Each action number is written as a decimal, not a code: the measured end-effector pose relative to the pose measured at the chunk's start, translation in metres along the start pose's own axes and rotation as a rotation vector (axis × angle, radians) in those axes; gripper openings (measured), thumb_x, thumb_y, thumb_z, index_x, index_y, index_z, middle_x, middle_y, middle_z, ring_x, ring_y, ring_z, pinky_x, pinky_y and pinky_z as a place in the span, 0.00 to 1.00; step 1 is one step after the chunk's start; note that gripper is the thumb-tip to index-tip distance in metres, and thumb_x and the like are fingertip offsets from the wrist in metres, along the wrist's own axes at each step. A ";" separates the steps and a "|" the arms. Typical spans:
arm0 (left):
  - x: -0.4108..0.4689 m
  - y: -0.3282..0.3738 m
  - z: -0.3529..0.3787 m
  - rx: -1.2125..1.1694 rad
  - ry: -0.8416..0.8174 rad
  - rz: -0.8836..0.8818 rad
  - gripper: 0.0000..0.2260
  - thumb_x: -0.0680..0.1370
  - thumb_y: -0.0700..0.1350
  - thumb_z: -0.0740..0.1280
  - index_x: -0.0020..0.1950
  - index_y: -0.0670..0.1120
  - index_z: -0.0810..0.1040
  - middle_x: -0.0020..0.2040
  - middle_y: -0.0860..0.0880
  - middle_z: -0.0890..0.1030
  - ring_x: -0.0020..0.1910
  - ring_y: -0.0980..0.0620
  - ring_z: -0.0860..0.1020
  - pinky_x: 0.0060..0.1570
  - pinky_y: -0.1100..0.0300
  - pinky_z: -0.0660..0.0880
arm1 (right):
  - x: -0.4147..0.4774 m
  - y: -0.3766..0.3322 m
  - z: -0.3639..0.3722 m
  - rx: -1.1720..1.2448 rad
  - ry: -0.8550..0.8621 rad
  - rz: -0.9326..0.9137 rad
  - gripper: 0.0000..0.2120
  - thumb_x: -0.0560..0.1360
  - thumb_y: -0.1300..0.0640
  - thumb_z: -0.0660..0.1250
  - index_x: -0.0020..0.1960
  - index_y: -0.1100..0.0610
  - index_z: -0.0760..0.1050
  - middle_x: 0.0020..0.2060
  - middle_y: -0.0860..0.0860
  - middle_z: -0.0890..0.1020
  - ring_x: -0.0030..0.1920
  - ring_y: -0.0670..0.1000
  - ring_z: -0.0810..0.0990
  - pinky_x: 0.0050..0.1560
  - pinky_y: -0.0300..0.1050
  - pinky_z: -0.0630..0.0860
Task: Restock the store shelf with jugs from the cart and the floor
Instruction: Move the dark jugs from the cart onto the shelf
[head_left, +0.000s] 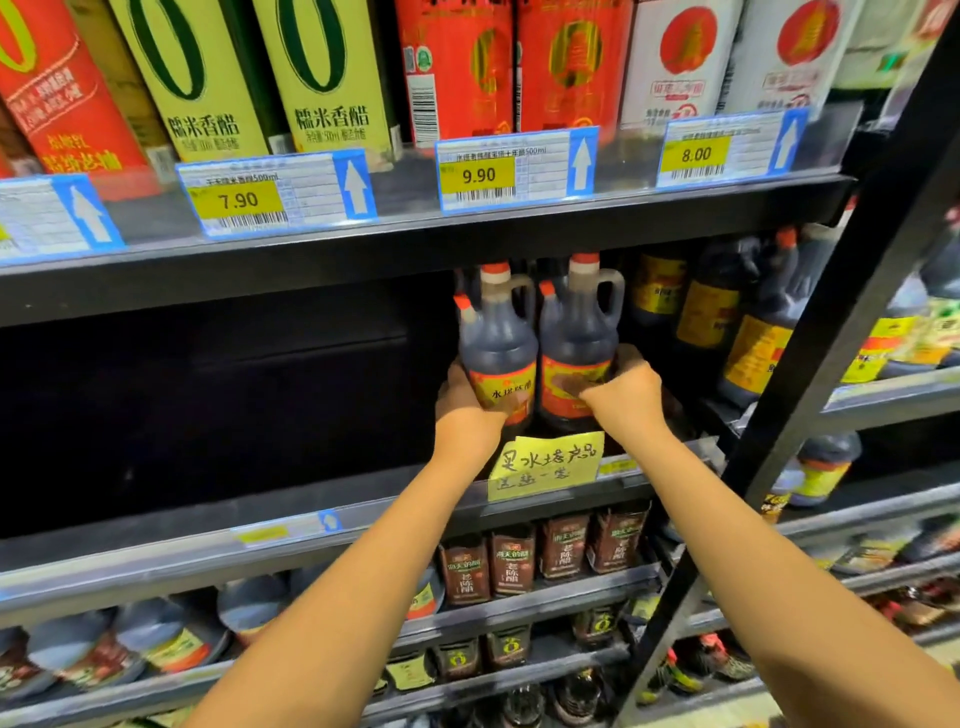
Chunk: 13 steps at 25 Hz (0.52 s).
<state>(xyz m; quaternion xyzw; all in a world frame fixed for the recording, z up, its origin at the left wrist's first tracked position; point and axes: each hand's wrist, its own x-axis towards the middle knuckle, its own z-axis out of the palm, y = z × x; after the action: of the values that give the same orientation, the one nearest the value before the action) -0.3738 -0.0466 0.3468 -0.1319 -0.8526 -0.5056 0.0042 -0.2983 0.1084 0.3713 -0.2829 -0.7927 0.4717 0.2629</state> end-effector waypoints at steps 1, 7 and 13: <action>0.003 -0.001 0.003 0.013 0.010 -0.014 0.34 0.70 0.53 0.75 0.70 0.44 0.65 0.62 0.43 0.76 0.59 0.43 0.76 0.51 0.55 0.75 | 0.006 0.003 0.004 0.027 0.001 -0.003 0.20 0.66 0.64 0.74 0.54 0.59 0.72 0.46 0.55 0.80 0.44 0.54 0.80 0.36 0.40 0.75; 0.013 0.000 0.012 0.004 0.043 -0.058 0.36 0.69 0.55 0.75 0.71 0.45 0.64 0.65 0.43 0.74 0.61 0.43 0.76 0.54 0.53 0.74 | 0.012 0.003 0.012 0.115 -0.020 -0.019 0.23 0.66 0.57 0.76 0.59 0.57 0.74 0.49 0.49 0.80 0.50 0.50 0.79 0.43 0.31 0.73; 0.013 0.004 0.011 -0.013 0.009 -0.102 0.35 0.68 0.56 0.75 0.70 0.45 0.65 0.64 0.44 0.75 0.60 0.43 0.76 0.54 0.53 0.74 | 0.011 -0.007 0.013 0.067 -0.043 0.000 0.26 0.69 0.62 0.74 0.63 0.62 0.69 0.55 0.54 0.78 0.57 0.52 0.76 0.50 0.33 0.68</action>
<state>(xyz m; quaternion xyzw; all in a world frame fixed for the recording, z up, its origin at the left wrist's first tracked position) -0.3842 -0.0322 0.3469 -0.0859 -0.8548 -0.5114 -0.0188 -0.3161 0.1059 0.3738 -0.2637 -0.7818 0.5041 0.2551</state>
